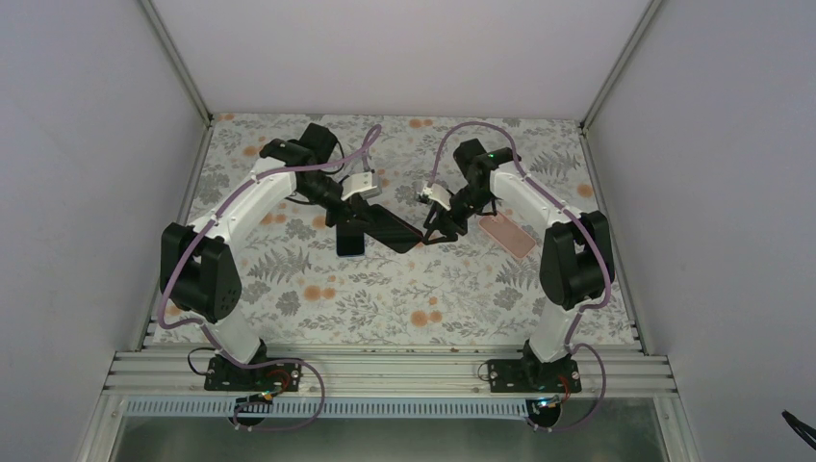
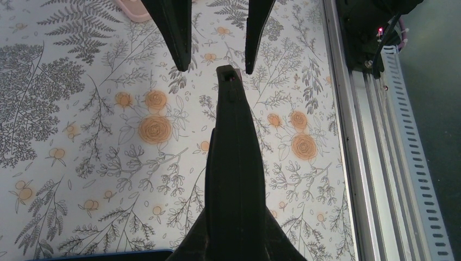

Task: Take the phone out of the phone case
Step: Remove the phone case from the phone.

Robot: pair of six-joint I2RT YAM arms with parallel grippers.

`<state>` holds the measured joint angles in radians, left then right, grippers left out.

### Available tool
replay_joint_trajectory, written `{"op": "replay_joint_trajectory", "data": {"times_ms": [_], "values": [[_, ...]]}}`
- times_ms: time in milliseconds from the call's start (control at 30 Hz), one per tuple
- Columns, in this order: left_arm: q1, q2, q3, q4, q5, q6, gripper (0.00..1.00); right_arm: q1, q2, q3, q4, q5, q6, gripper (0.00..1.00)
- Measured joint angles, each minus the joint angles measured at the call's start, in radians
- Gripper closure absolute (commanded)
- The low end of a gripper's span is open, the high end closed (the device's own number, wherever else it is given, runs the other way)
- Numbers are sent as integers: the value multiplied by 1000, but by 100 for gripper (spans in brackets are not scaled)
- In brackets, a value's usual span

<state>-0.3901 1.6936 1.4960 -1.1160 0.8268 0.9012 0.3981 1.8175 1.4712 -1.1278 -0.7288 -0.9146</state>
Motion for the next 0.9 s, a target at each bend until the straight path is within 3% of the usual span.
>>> {"op": "replay_joint_trajectory", "data": {"times_ms": [900], "values": [[0, 0, 0, -2, 1, 0, 98, -15, -12, -2, 15, 0, -4, 47]]}}
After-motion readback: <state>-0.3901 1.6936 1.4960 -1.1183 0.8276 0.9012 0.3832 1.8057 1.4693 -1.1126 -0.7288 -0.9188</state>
